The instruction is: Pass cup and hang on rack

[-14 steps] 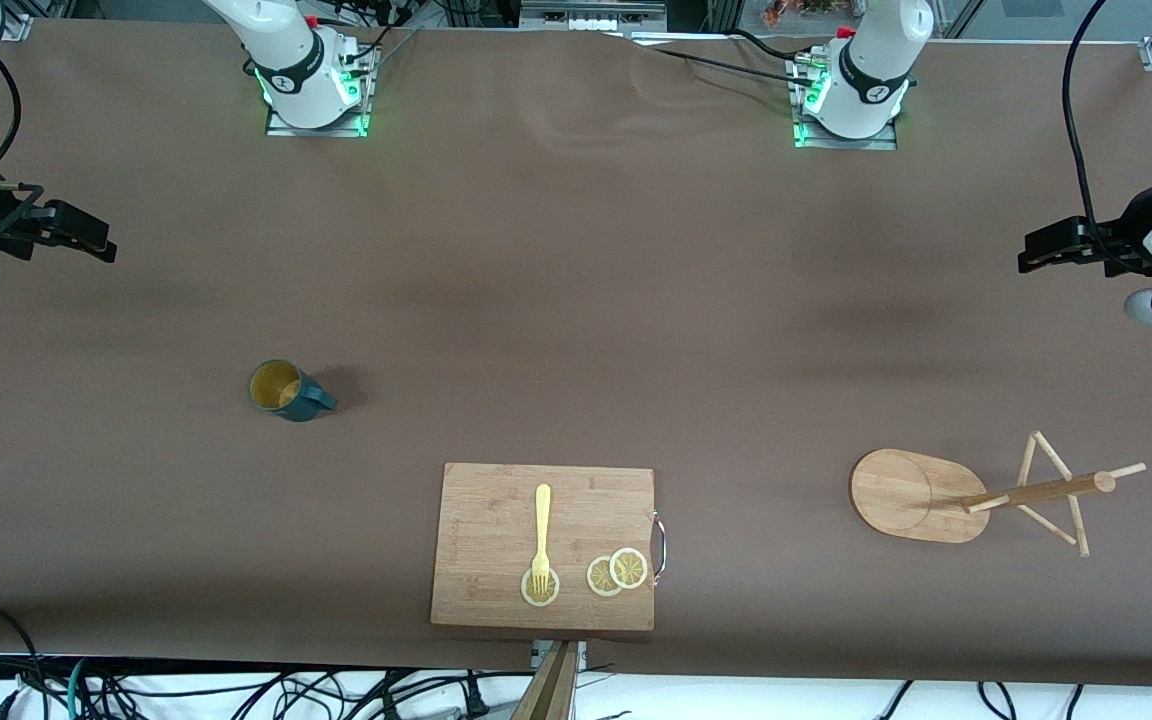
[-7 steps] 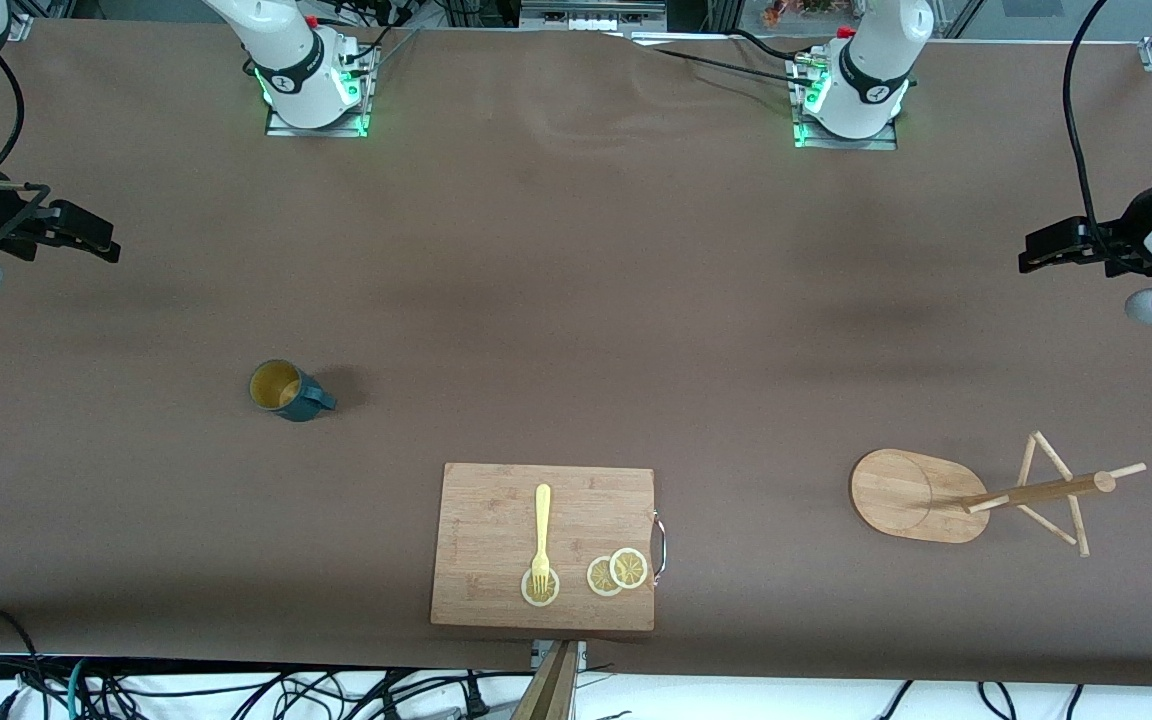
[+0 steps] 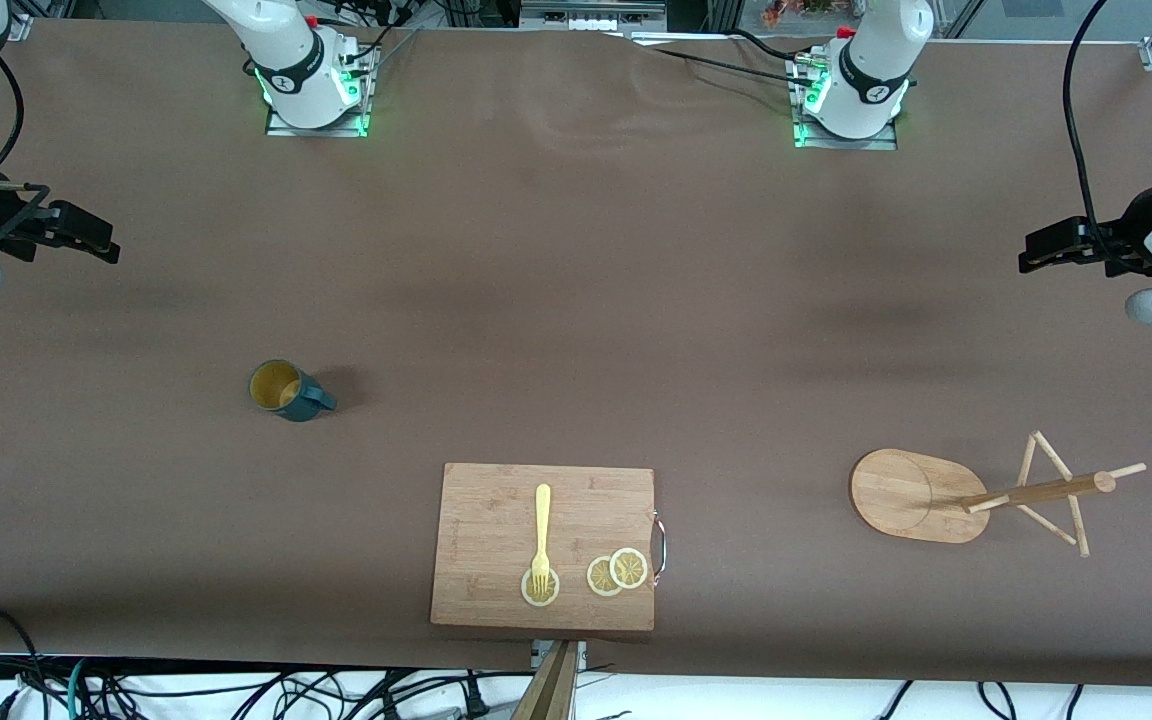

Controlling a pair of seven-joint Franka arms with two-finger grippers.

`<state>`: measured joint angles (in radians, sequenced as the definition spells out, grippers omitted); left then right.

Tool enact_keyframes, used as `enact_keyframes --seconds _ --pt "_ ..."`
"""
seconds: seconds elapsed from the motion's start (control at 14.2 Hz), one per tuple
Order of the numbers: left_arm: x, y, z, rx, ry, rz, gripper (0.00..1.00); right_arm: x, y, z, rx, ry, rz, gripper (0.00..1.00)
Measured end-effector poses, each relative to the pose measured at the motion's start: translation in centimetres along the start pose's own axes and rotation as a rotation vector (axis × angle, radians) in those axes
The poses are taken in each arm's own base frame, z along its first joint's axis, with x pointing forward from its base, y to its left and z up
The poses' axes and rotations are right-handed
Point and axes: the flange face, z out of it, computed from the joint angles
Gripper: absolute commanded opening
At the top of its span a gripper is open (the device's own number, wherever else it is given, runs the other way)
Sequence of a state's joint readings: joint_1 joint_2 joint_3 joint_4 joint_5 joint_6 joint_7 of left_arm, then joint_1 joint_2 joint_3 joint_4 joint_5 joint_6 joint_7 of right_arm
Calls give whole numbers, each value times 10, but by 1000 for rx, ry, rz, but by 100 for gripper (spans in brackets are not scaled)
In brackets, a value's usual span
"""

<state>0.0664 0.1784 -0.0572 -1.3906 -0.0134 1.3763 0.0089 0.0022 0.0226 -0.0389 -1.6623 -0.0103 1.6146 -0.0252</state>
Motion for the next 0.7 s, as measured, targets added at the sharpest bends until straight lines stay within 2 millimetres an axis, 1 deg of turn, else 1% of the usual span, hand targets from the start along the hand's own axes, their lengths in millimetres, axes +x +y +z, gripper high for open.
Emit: enact_keyframes --seconds 0.42,0.7 --pt "0 0 0 0 0 0 100 1 0 2 -1 -4 0 100" --pt "0 0 0 0 0 0 100 6 0 13 -1 -24 0 100"
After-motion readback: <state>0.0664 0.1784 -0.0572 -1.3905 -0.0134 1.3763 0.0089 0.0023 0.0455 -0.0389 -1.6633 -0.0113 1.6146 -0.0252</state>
